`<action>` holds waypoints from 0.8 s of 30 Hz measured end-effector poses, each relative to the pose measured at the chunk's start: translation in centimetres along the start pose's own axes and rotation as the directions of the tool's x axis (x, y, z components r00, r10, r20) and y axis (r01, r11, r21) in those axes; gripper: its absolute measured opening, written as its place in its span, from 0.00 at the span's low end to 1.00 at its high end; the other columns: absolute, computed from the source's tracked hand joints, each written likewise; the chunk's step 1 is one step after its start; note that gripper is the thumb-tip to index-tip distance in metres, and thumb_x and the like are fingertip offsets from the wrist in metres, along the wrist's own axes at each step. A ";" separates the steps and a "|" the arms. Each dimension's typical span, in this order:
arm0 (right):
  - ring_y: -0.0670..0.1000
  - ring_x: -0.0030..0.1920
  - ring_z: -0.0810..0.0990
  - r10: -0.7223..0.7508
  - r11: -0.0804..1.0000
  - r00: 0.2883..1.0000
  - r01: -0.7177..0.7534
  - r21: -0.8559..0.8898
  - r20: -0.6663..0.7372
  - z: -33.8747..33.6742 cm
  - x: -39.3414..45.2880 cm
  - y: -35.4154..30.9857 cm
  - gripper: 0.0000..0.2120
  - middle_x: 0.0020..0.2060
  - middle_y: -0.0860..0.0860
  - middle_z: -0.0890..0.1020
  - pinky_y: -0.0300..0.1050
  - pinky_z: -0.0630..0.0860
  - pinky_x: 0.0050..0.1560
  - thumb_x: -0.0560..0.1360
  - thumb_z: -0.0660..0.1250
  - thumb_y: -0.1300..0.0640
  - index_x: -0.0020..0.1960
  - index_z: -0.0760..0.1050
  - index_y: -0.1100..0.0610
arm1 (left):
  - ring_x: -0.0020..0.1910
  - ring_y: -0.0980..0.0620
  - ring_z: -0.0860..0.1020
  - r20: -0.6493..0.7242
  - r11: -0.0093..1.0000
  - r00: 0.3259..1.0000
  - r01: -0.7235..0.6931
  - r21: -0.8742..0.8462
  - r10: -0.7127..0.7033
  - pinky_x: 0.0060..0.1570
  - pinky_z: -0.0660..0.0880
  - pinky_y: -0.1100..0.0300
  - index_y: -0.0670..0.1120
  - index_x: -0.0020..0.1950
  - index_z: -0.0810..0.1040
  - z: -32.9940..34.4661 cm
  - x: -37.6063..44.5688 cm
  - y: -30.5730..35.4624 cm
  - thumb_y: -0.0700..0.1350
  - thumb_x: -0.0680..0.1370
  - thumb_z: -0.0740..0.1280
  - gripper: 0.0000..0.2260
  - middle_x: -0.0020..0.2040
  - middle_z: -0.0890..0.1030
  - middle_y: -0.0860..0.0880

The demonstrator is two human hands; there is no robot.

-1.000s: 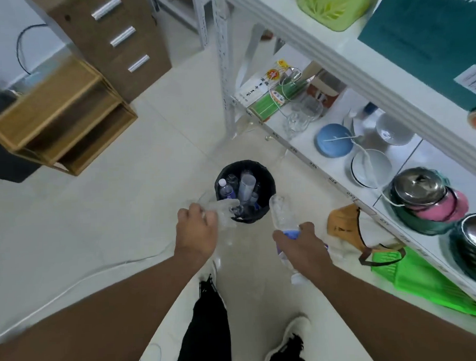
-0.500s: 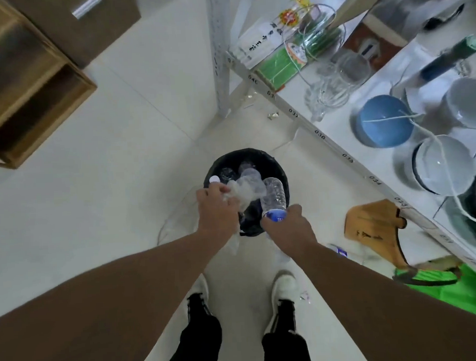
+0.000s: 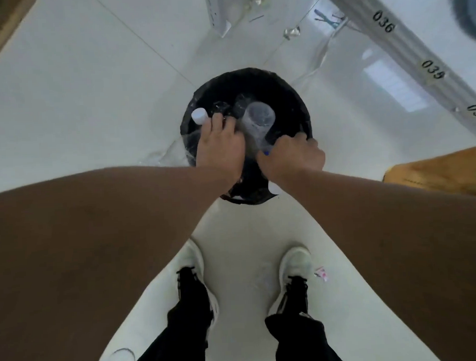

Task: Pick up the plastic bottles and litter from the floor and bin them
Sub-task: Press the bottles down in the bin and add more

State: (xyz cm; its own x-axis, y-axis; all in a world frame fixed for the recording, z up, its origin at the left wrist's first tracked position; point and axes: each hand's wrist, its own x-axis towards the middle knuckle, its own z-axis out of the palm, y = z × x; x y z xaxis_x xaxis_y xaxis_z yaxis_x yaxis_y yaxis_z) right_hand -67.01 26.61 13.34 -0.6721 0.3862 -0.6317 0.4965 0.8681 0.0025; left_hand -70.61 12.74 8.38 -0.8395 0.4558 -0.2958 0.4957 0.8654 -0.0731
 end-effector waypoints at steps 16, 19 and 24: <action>0.61 0.58 0.75 -0.028 0.957 0.999 0.039 0.289 -0.043 -8.8 -13.2 4.1 0.24 0.57 0.55 0.75 0.60 0.77 0.57 0.78 0.60 0.37 0.63 0.71 0.54 | 0.69 0.45 0.73 -0.196 0.805 0.895 0.241 -0.542 -0.399 0.72 0.68 0.46 0.46 0.68 0.77 -14.7 -12.1 -5.1 0.51 0.79 0.66 0.19 0.69 0.77 0.45; 0.60 0.60 0.75 -0.010 0.954 1.000 0.012 0.298 -0.007 -9.0 -16.9 5.1 0.26 0.59 0.54 0.75 0.57 0.74 0.56 0.77 0.62 0.36 0.66 0.72 0.54 | 0.68 0.43 0.75 -0.112 0.708 0.813 0.420 -0.568 -0.572 0.72 0.69 0.45 0.45 0.69 0.75 -15.3 -17.1 -6.2 0.53 0.79 0.65 0.21 0.67 0.78 0.45; 0.57 0.63 0.74 -0.063 0.959 0.994 0.036 0.282 0.087 -8.6 -22.1 6.3 0.31 0.62 0.53 0.75 0.57 0.73 0.58 0.75 0.62 0.35 0.72 0.70 0.52 | 0.66 0.39 0.76 0.011 0.577 0.680 0.631 -0.519 -0.733 0.70 0.70 0.42 0.44 0.71 0.75 -15.4 -25.3 -8.0 0.56 0.78 0.64 0.25 0.67 0.79 0.43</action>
State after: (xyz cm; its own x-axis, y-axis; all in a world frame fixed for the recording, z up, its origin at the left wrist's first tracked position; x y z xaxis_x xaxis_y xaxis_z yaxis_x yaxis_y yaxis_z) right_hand -53.73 26.18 33.99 -0.6521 0.3023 -0.6953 0.6063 0.7585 -0.2389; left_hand -56.80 -2.55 31.08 -0.9318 -0.3269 -0.1576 -0.3588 0.8949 0.2655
